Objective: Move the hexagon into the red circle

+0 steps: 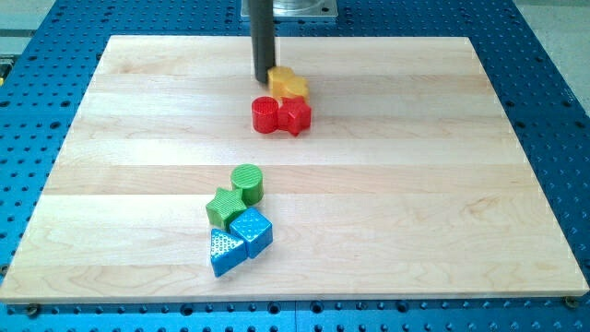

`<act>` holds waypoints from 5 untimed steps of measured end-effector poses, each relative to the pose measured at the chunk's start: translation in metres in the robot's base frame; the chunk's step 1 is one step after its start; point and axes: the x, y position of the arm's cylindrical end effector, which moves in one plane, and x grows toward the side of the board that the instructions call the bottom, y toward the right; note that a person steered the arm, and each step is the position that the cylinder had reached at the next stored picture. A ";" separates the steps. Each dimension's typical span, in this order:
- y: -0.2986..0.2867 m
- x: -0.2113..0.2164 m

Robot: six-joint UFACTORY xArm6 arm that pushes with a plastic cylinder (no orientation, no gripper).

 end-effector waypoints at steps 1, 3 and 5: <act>-0.004 0.005; 0.048 -0.015; 0.040 0.007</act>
